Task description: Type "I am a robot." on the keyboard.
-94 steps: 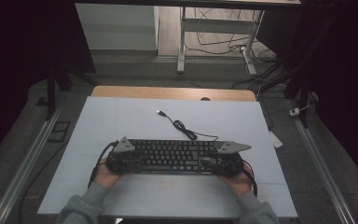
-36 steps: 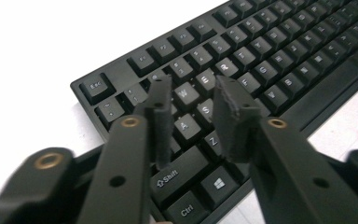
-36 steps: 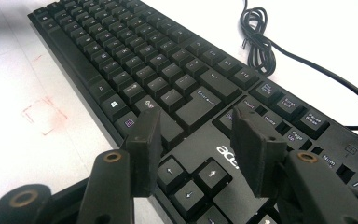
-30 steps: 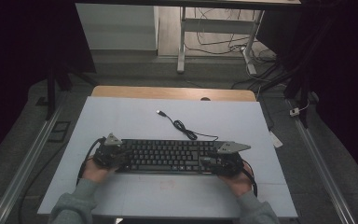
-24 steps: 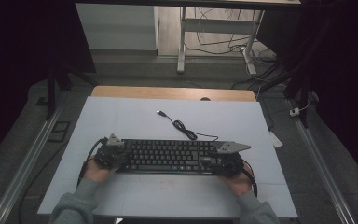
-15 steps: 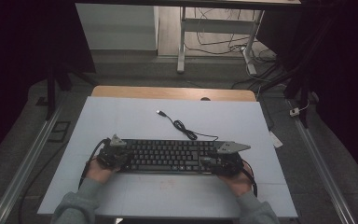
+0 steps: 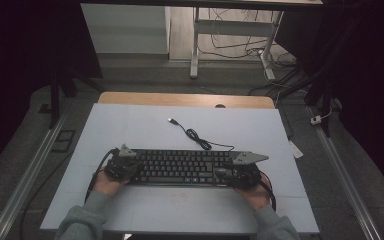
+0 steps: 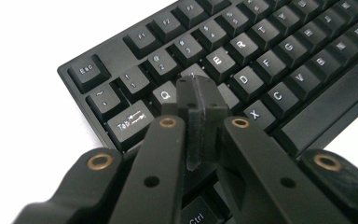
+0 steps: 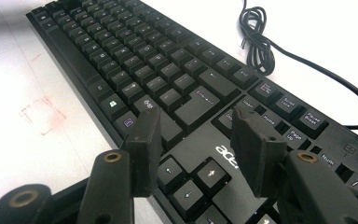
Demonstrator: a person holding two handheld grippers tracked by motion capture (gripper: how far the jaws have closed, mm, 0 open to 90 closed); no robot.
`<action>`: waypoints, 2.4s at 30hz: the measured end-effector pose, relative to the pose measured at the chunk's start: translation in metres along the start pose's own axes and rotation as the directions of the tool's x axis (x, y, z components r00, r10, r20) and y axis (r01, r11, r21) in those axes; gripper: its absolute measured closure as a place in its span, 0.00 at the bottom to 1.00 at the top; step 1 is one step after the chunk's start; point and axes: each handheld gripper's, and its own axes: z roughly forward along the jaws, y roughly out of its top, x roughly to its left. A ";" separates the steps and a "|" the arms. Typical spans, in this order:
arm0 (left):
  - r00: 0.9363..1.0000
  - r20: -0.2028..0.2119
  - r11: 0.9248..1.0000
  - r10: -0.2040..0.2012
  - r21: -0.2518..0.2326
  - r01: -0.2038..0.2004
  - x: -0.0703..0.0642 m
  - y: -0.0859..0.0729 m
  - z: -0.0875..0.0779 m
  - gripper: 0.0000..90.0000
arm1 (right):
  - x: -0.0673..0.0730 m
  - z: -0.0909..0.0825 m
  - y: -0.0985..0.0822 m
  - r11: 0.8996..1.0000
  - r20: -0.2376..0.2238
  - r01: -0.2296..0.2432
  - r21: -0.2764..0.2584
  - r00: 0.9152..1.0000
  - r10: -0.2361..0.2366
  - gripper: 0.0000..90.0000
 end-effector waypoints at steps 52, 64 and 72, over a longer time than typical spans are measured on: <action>0.989 0.147 0.975 0.026 -0.222 0.008 -0.015 0.014 -0.042 0.49 | -0.002 -0.001 0.000 1.000 0.007 0.000 -0.002 1.000 0.000 0.59; 0.985 0.160 0.981 0.059 -0.190 -0.028 -0.027 0.016 -0.033 0.49 | -0.001 -0.001 0.000 1.000 0.005 0.000 -0.002 1.000 0.000 0.59; 0.982 0.170 0.985 0.086 -0.161 -0.058 -0.035 0.017 -0.026 0.51 | -0.001 -0.001 0.000 1.000 0.002 0.000 -0.002 1.000 0.000 0.59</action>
